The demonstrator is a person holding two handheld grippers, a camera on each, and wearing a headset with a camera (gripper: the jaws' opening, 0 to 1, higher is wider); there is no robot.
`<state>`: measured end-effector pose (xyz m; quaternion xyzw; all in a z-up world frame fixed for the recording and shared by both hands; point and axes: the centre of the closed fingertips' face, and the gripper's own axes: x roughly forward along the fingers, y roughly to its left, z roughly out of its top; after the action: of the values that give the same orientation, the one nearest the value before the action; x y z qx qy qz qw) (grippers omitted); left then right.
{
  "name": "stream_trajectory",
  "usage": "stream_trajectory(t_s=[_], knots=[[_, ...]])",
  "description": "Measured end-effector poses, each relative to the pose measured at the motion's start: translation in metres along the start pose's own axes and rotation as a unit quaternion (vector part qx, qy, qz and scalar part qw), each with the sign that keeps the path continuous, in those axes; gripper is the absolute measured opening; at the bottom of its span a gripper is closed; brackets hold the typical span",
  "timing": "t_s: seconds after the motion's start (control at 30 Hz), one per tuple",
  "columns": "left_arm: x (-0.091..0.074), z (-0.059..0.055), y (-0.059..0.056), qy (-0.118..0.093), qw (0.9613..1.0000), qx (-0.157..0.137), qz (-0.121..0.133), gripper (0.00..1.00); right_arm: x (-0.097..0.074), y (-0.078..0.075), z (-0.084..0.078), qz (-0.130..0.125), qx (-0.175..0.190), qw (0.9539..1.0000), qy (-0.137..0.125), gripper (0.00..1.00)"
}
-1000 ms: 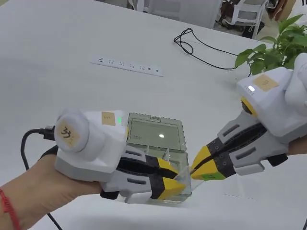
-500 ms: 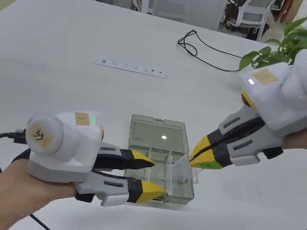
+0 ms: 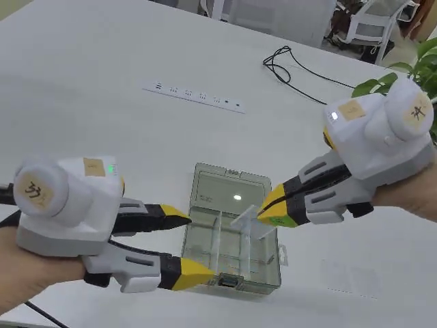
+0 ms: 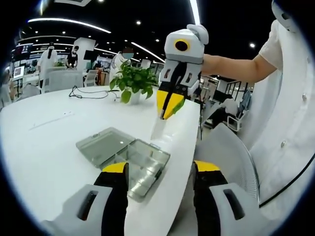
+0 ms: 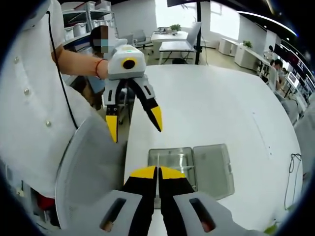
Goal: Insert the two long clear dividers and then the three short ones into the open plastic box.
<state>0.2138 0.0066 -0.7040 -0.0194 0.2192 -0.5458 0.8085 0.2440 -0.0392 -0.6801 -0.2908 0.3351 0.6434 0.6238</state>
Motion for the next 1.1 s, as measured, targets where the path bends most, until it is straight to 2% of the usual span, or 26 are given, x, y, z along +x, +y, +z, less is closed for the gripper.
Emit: stream_trajectory(t_s=[0.23,0.47,0.63,0.77,0.9,1.1], knots=[[-0.005,-0.006,0.007,0.001,0.9999,-0.004,0.014,0.66,0.02,-0.017,-0.002,0.0,0.001,1.0,0.002,0.03],[-0.008,-0.01,0.012,0.001,0.9997,-0.007,0.022,0.74,0.037,-0.027,-0.005,-0.006,0.011,0.9999,0.001,0.03],[-0.01,-0.011,0.018,-0.004,0.9994,-0.01,0.032,0.86,0.049,-0.032,-0.007,-0.007,0.013,0.9999,0.0,0.03],[-0.011,-0.014,0.018,-0.004,0.9994,-0.013,0.031,0.88,0.057,-0.035,-0.01,-0.005,0.016,0.9999,0.001,0.03],[-0.012,-0.014,0.021,-0.011,0.9992,-0.014,0.035,0.96,0.065,-0.037,-0.014,-0.003,0.019,0.9998,0.004,0.03],[-0.012,-0.014,0.021,-0.018,0.999,-0.017,0.036,1.0,0.071,-0.037,-0.016,-0.002,0.021,0.9998,0.006,0.03]])
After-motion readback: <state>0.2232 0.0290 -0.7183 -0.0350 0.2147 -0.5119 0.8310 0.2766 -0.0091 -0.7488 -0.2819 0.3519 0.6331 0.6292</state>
